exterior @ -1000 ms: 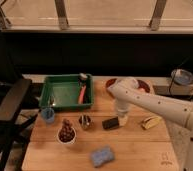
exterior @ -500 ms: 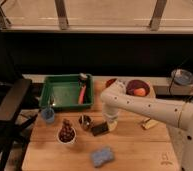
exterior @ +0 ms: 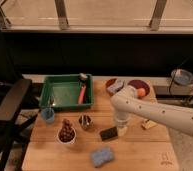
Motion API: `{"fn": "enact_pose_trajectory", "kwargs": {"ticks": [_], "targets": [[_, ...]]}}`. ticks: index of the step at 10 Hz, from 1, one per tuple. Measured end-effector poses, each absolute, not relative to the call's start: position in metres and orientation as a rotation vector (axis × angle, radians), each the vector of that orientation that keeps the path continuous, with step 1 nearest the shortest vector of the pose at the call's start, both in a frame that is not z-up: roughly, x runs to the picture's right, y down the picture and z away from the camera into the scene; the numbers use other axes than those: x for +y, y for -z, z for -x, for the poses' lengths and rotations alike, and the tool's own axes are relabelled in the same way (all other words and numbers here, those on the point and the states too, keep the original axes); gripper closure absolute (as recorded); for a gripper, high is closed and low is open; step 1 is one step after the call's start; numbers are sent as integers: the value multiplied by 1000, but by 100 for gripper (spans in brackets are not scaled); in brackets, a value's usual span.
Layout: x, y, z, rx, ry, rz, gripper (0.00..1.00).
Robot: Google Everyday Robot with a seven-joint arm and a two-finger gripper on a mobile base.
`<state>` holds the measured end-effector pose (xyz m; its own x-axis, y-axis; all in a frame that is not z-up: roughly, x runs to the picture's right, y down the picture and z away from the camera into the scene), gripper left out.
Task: Wipe table surface with eraser
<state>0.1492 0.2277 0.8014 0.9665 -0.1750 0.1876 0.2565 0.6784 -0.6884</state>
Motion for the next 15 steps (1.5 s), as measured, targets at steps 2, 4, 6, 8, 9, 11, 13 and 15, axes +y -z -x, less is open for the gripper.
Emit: {"fn": "enact_pose_trajectory", "kwargs": {"ticks": [2,4,6,8,9,11,13,15], "targets": [[211,-811,-168,-80,233,782,100],[192,-826,-168,-69,249,767,100],[179,-836,-147,-81,283,751,100],[175,-840,-110,-112,324,732,100],[177,-838,-90,-136,351,725,100],[195,-822,-68,-164,378,729,100],[211,-810,-67,-168,361,743,100],[225,-799,-84,-154,322,759,100]]}}
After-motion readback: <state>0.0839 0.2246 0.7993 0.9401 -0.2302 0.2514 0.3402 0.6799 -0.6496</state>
